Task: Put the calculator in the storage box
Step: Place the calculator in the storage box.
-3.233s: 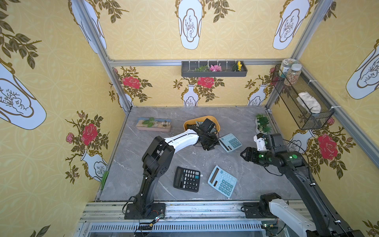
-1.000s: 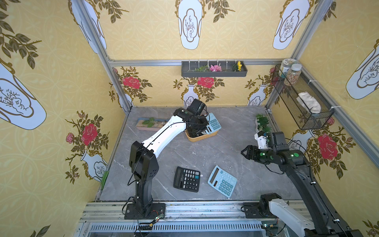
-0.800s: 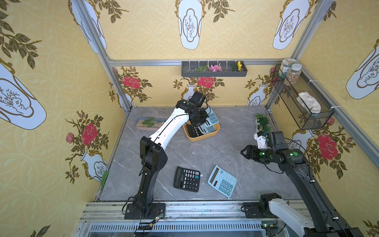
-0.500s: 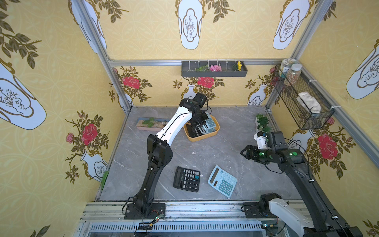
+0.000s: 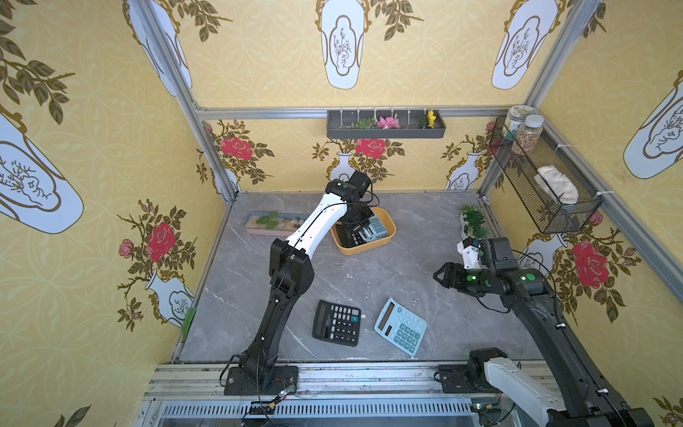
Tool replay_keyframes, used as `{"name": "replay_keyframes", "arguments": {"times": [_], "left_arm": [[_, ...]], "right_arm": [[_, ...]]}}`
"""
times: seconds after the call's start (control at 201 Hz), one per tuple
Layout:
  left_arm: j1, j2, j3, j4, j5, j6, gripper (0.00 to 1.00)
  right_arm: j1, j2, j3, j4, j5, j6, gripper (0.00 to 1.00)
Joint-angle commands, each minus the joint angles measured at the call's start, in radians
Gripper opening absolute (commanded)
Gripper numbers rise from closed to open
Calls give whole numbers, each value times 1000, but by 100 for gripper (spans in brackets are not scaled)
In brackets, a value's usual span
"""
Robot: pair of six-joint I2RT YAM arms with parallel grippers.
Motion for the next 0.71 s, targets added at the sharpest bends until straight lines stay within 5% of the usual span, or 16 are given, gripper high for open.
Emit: {"name": "replay_keyframes", "arguments": {"times": [0.0, 0.702], "left_arm": [[4, 24, 21, 6, 24, -1, 0], [11, 97, 42, 53, 86, -34, 0]], "right_arm": [[0, -1, -8, 31, 2, 6, 73], [-2, 9, -24, 45, 3, 8, 73]]}}
